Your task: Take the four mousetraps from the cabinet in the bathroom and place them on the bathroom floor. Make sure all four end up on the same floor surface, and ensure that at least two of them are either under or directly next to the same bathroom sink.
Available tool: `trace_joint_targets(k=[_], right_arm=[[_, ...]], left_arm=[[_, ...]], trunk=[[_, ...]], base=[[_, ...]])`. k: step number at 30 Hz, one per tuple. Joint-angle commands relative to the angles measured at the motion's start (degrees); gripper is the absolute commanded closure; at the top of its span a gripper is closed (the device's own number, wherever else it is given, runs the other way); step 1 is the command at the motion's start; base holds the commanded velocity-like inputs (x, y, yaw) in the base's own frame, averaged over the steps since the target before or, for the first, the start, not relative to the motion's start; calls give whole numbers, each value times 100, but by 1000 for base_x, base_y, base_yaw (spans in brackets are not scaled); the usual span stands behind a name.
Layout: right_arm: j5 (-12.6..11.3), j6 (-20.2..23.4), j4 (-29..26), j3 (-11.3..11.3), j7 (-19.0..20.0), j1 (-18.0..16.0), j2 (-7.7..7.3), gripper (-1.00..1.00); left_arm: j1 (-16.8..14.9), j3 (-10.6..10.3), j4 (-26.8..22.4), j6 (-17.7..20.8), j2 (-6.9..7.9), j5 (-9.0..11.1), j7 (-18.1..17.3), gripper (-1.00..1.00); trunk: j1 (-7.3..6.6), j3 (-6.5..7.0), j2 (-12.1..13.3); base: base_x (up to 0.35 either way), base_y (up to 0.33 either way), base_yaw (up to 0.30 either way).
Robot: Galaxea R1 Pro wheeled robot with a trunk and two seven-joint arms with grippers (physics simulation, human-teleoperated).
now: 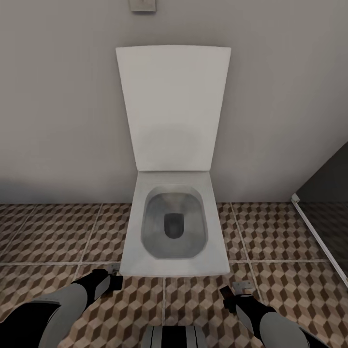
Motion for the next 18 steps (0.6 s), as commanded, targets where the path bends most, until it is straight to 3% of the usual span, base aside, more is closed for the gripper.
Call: trace_joint_targets(k=[1, 18], right_arm=[[57, 30, -8, -34, -41, -1, 4, 100], [65, -34, -8, -25, -41, -1, 8, 100]], left_arm=[[-2, -39, -3, 24, 0, 40, 7, 100], [-2, -40, -3, 22, 0, 35, 26, 100]], trunk=[[-1, -3, -1], [-1, -3, -1]], base=[[0, 0, 0], [0, 0, 0]])
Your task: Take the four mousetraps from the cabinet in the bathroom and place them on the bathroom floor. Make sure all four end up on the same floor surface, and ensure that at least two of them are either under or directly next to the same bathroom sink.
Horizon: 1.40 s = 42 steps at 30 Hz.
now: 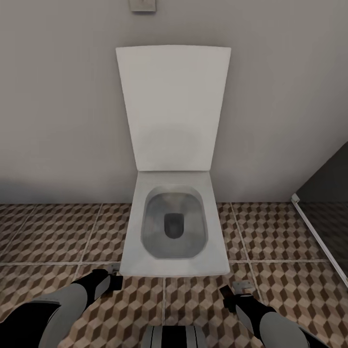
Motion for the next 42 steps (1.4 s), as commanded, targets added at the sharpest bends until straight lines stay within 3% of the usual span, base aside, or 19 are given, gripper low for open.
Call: trace_joint_targets(k=[1, 20, 24, 28, 42], right_arm=[[60, 29, -8, -34, -41, -1, 4, 100], [117, 18, -74, -25, -41, -1, -11, 100], [125, 17, -106, -23, -50, -1, -205, 100], [120, 17, -230, -31, -50, -1, -253, 100], [108, 18, -482, -26, -50, -1, -224, 100]], left_arm=[[-2, -40, -3, 21, 0, 38, 15, 100], [-2, -37, -3, 12, 1, 38, 42, 100], [-2, -40, -3, 1, 8, 0, 41, 100], [-2, -40, -8, -5, 9, -25, 36, 100], [-2, -55, -78, -10, 2, -53, 42, 100]], trunk=[[-1, -3, -1], [-1, -3, -1], [-1, -3, -1], [-1, -3, -1], [-1, -3, -1]], base=[[0, 0, 0], [35, 0, 0], [0, 0, 0], [0, 0, 0], [22, 0, 0]])
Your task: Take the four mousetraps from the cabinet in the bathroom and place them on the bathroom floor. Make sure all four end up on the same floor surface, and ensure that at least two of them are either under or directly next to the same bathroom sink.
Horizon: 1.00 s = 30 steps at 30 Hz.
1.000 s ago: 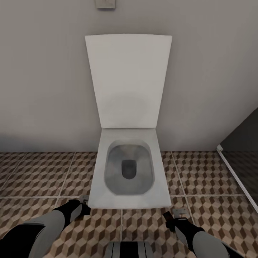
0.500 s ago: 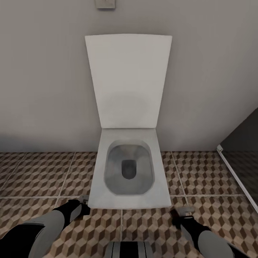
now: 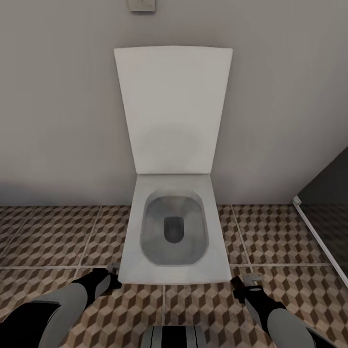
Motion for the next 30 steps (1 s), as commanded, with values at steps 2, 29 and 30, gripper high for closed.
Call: trace_joint_targets(k=[2, 29, 30], right_arm=[[39, 22, -1, -14, -40, -3, 2, 100], [39, 22, -1, -5, -40, -3, -3, 100], [39, 22, -1, -5, -40, -3, -5, 100]], left_arm=[[0, -42, -13, 32, -6, 26, 9, 100], [0, -44, -20, 34, 5, 42, 18, 100], [0, -44, -20, 33, 4, 44, 18, 100]], trunk=[[-1, -4, -1], [-1, -4, -1], [-1, -4, -1]], base=[[3, 0, 0], [125, 0, 0], [57, 0, 0]])
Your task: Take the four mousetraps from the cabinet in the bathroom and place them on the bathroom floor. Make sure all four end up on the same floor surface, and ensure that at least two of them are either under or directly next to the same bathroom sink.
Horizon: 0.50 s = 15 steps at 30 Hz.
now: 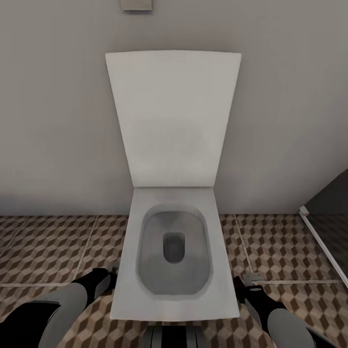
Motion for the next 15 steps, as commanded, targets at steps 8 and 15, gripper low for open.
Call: trace_joint_targets(k=[8, 15], right_arm=[[40, 10, 0, -14, -41, -3, -9, 100], [39, 14, 0, -24, -47, -3, 0, 100]], left_arm=[[0, -41, -15, 33, -2, 37, 10, 100], [0, -42, -6, 28, 7, 37, 4, 100]], trunk=[[0, -3, -1], [0, -3, -1]], base=[[13, 0, 0], [0, 0, 0]])
